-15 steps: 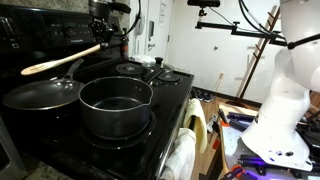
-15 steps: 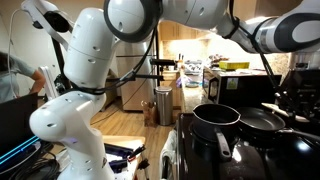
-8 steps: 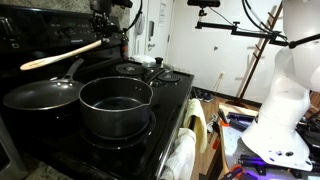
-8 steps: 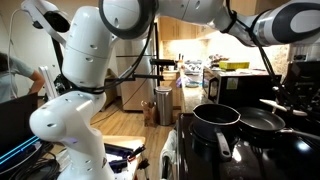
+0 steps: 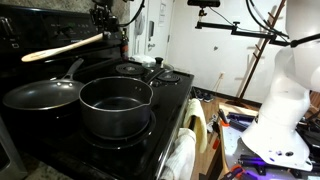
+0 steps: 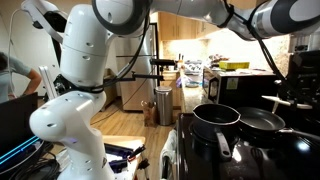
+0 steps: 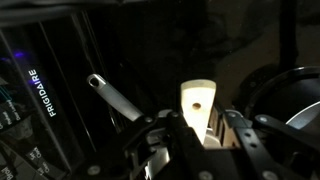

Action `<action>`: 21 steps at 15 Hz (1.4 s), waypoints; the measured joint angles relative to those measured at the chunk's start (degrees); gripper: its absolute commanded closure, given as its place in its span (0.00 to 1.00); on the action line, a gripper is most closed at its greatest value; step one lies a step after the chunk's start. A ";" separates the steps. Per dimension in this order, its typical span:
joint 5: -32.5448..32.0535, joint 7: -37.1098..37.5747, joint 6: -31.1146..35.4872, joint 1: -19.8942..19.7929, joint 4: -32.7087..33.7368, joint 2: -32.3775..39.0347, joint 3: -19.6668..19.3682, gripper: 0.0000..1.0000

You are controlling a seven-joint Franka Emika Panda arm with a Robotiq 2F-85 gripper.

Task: Pick up the wooden spoon from the pan and put it in the pot.

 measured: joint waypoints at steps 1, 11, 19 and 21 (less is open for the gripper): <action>0.45 0.00 0.00 -0.08 -0.63 -0.70 0.00 0.93; 6.34 1.90 8.17 0.13 -20.96 -14.20 0.50 0.70; 2.32 2.14 7.80 0.22 -21.33 -15.29 0.31 0.93; -3.60 2.14 5.42 0.25 -19.91 -15.96 -0.15 0.93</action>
